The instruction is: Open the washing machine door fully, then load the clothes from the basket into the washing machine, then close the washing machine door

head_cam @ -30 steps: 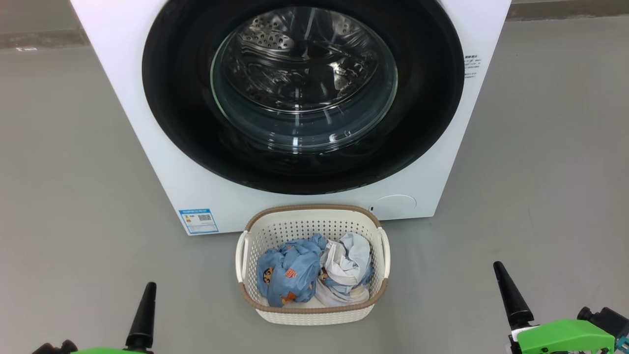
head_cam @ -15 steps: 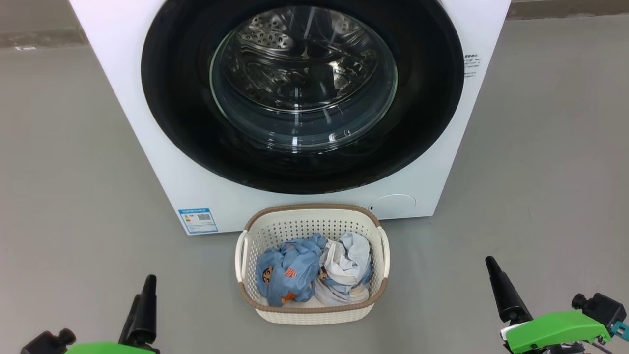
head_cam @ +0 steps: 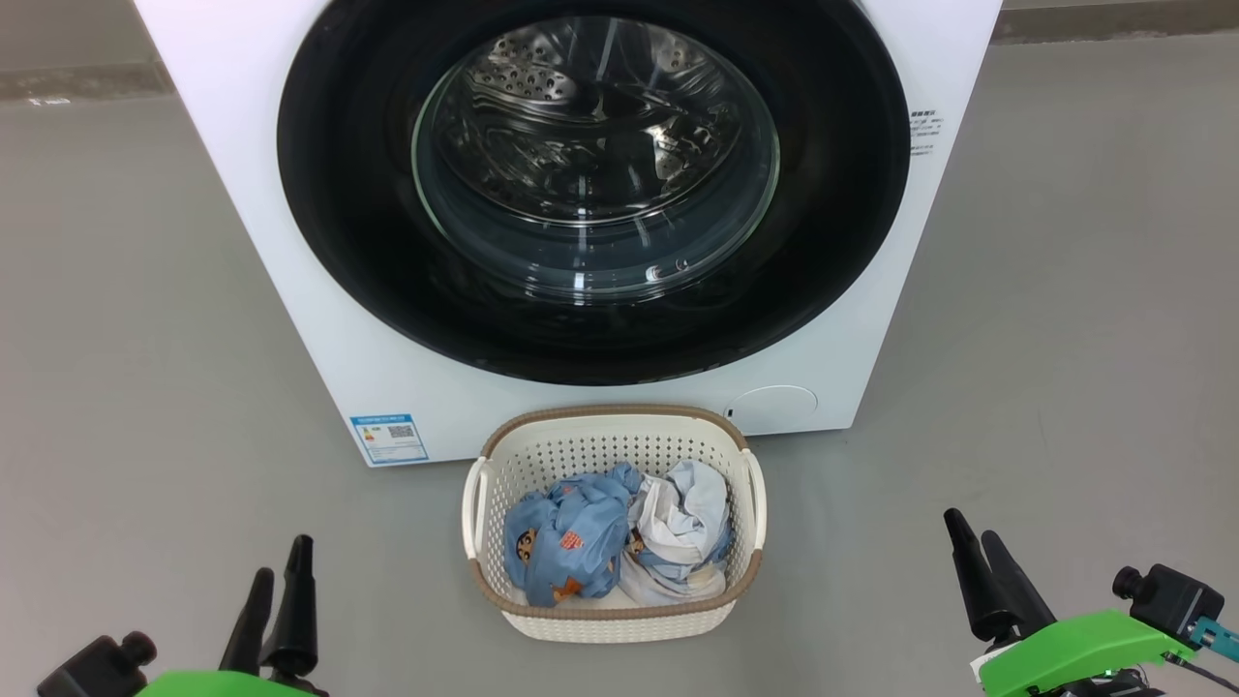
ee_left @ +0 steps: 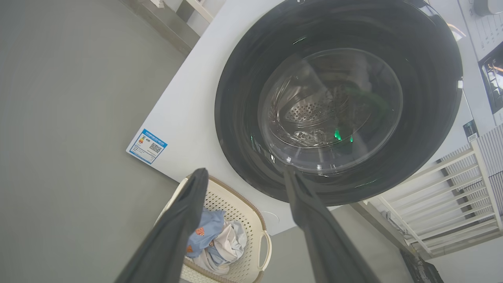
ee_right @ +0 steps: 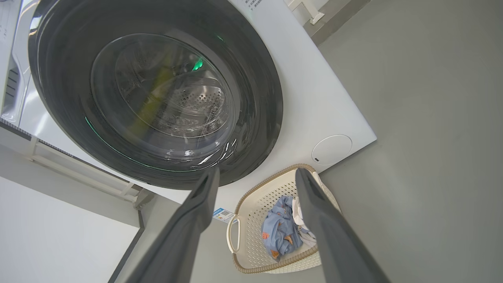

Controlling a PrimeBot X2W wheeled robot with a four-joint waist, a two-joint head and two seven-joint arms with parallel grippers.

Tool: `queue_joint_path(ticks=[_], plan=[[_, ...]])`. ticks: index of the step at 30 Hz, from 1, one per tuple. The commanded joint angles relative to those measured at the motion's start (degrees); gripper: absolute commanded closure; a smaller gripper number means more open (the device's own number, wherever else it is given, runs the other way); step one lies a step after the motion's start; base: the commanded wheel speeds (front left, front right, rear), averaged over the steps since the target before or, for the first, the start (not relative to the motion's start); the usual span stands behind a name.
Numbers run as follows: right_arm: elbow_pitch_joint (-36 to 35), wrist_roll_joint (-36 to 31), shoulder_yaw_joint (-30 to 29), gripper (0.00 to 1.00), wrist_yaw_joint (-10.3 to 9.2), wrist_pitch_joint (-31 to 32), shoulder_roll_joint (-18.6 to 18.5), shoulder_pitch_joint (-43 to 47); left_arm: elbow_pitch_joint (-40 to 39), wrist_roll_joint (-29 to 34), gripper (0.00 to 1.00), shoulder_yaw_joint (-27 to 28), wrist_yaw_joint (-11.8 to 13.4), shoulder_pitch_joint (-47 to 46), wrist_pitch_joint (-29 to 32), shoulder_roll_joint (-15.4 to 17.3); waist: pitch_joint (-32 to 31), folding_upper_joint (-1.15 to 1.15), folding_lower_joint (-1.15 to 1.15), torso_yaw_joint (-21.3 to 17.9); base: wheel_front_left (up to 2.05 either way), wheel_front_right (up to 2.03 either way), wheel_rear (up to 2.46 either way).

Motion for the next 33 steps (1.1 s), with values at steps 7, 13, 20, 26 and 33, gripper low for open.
queue_joint_path(ticks=[7, 13, 20, 26, 33], plan=[[-1.11, -6.09, 1.71, 0.0, 0.06, -1.72, -1.93, -2.75, -1.76, 5.78, 0.0, 0.12, -0.11, -1.79, -1.87, 2.13, -0.15, 0.0, 0.0, -0.09, 0.0, 0.0, 0.0], [-1.04, -10.8, 2.12, 0.0, 0.07, -2.71, -2.69, -2.7, -1.56, 10.01, 0.0, -0.77, -0.12, -1.72, -3.05, 2.94, -0.29, 0.0, 0.0, -0.26, 0.0, 0.0, 0.0], [-1.19, -14.61, 1.95, 0.0, 0.07, -3.53, -3.18, -2.46, -1.37, 13.51, 0.0, -1.07, -0.13, -1.79, -4.06, 3.43, -0.3, 0.0, 0.0, -0.4, 0.0, 0.0, 0.0], [-1.43, -18.13, 1.61, 0.0, 0.08, -4.32, -3.65, -2.2, -1.07, 17.04, 0.0, -0.76, -0.14, -1.89, -5.07, 3.82, -0.21, 0.0, 0.0, -0.64, 0.0, 0.0, 0.0], [-1.72, -22.26, 1.26, 0.0, 0.09, -5.28, -4.2, -1.91, -0.78, 20.99, 0.0, -0.68, -0.15, -2.0, -6.24, 4.34, -0.01, 0.0, 0.0, -0.95, 0.0, 0.0, 0.0]])
